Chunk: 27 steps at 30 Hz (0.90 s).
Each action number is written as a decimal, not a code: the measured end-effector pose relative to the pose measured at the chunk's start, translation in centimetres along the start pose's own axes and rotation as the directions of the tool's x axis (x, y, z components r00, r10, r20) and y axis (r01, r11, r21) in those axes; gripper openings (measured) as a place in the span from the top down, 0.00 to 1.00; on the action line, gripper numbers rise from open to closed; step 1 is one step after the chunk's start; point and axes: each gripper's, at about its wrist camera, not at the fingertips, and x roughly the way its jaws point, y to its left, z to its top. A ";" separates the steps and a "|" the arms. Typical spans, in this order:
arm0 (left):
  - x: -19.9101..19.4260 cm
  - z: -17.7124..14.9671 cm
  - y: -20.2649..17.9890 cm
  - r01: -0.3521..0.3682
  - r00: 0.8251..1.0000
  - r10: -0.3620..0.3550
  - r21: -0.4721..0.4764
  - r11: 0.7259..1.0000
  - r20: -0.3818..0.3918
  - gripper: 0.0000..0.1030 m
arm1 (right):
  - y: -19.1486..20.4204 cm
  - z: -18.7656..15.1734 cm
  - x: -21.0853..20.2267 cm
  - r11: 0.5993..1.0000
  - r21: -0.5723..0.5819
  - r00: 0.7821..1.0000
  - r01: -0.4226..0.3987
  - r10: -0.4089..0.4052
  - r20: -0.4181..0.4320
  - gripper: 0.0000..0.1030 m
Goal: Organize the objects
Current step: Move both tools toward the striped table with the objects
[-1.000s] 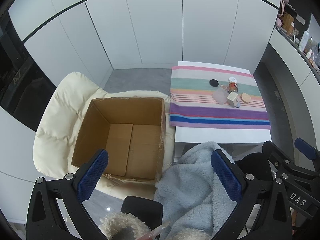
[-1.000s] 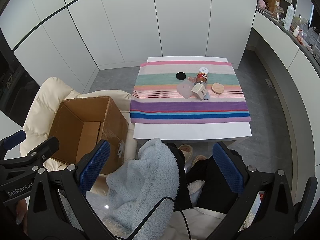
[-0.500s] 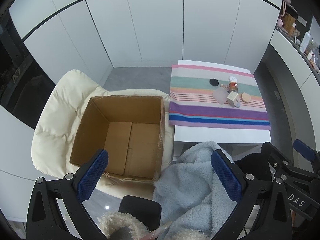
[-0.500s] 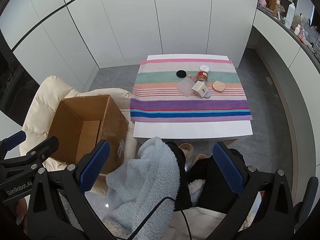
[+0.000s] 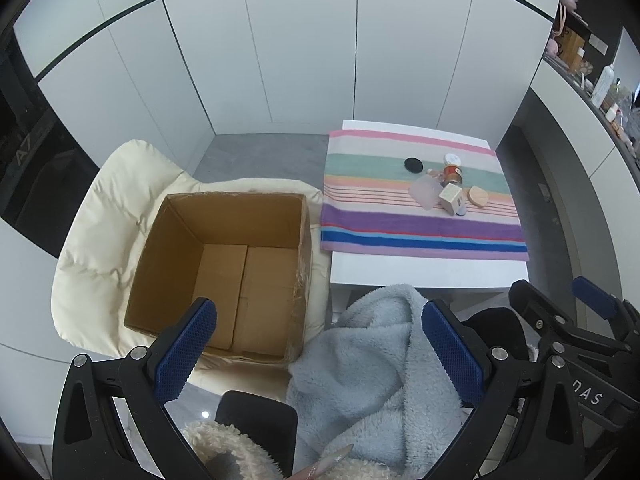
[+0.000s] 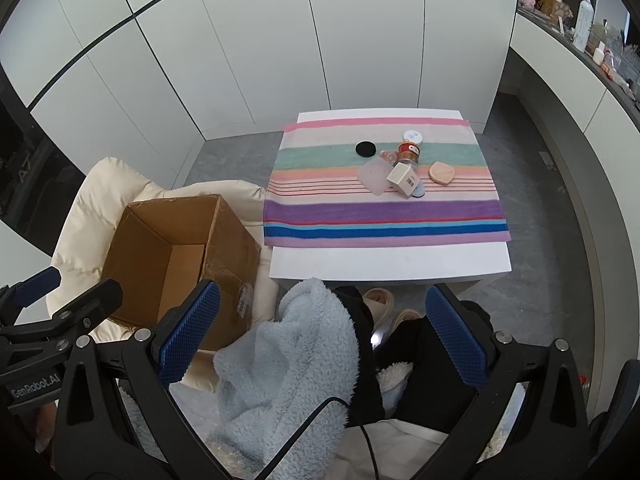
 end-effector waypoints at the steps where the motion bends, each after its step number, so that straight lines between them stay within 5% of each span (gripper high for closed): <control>1: 0.0 0.0 -0.2 0.003 1.000 -0.003 -0.004 1.000 0.002 0.00 | -0.2 0.0 0.0 1.000 -0.001 1.000 0.000 0.000 0.000 0.00; 17: 0.5 1.4 -7.2 -0.008 1.000 0.007 0.039 0.999 0.006 0.00 | -8.5 1.4 -0.2 0.991 0.133 0.999 0.006 -0.010 0.031 0.00; 27: 1.2 3.0 -16.9 0.030 0.999 -0.033 0.153 0.988 0.016 0.00 | -18.2 2.0 0.3 0.965 0.260 0.998 0.044 -0.051 0.024 0.00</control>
